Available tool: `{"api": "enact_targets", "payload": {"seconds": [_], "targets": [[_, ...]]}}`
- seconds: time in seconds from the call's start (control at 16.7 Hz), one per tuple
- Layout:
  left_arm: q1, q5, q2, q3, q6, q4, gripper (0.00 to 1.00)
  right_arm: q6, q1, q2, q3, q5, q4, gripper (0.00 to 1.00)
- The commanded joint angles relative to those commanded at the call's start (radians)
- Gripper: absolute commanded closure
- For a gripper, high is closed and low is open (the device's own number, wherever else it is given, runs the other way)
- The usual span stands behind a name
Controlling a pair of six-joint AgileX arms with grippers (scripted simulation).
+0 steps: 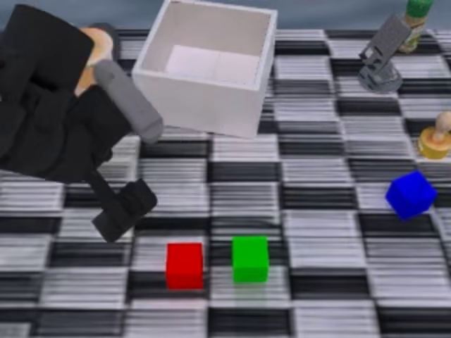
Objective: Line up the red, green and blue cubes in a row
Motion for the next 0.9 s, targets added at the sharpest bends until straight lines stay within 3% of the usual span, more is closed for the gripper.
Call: {"api": "enact_targets", "payload": {"seconds": [0.48,0.9], "targets": [[0.324,-0.002,-0.801,-0.665,-0.274,0.429,0.00,-0.086,0.068,0.802,0.539,0.005,-0.420,0.00],[0.481,0.012,-1.213,-0.979,-0.439,0.713,0.00,-0.133,0.107,1.204,0.872,0.002,-0.646,0.00]]}}
